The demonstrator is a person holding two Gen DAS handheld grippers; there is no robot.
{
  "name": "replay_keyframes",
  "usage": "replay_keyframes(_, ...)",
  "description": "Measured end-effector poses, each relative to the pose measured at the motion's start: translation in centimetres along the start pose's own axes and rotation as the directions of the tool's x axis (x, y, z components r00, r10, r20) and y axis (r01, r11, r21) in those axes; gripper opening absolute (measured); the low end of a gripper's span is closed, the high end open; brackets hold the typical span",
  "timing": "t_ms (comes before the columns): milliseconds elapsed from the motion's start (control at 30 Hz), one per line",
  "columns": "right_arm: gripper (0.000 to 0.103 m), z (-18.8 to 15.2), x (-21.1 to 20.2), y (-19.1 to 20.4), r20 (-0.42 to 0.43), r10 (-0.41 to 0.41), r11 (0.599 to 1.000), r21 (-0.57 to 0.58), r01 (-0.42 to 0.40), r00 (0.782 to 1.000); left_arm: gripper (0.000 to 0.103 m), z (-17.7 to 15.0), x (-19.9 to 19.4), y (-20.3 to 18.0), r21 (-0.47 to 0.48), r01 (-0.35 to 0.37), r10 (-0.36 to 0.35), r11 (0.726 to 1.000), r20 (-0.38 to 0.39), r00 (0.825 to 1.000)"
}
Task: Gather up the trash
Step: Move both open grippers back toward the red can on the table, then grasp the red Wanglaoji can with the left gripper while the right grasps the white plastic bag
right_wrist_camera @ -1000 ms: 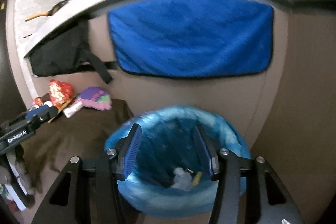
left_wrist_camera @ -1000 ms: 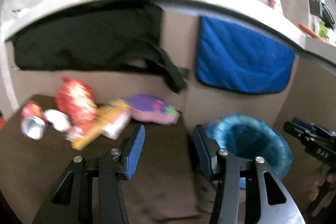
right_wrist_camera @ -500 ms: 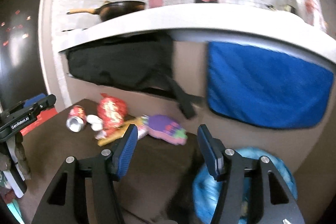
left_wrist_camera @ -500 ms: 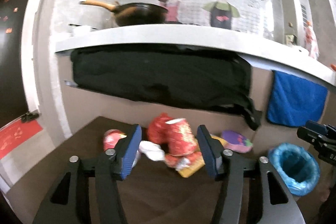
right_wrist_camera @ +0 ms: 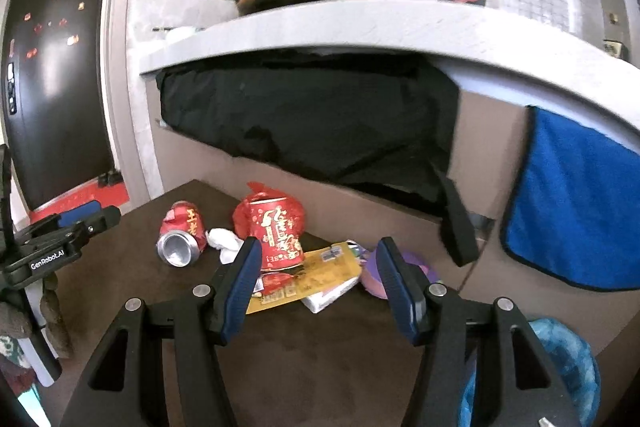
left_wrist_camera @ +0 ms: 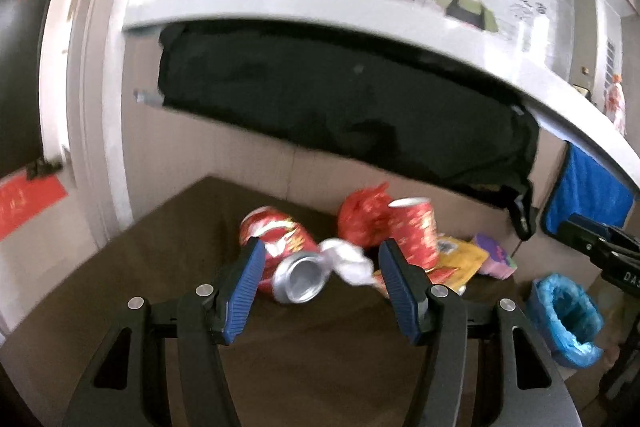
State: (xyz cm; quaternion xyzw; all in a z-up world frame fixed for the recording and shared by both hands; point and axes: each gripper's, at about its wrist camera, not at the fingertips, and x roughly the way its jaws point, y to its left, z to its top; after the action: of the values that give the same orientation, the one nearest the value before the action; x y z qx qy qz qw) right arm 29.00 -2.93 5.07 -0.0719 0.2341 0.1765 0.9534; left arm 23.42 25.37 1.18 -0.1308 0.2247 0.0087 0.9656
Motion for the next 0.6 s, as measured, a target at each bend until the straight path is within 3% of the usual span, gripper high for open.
replay_keyframes(167,0.056,-0.9,3.0,0.3,-0.059,0.008,1.000,-0.001,-0.008,0.998,0.060,-0.8,4.1,4.8,-0.150,0.009,-0.027,0.989,-0.116,0.993)
replay_keyframes(333,0.056,-2.0,5.6,0.6,-0.115,0.017,1.000,-0.005,-0.018,0.993,0.060,-0.2,8.8,6.9,-0.268,0.024,-0.077,0.963,-0.190,0.979)
replay_keyframes(600,0.056,-3.0,6.0,-0.2,-0.132,0.006,0.999,-0.045,-0.012,0.991,0.060,-0.2,16.0,8.9,-0.362,-0.055,-0.066,0.931,-0.314,0.947)
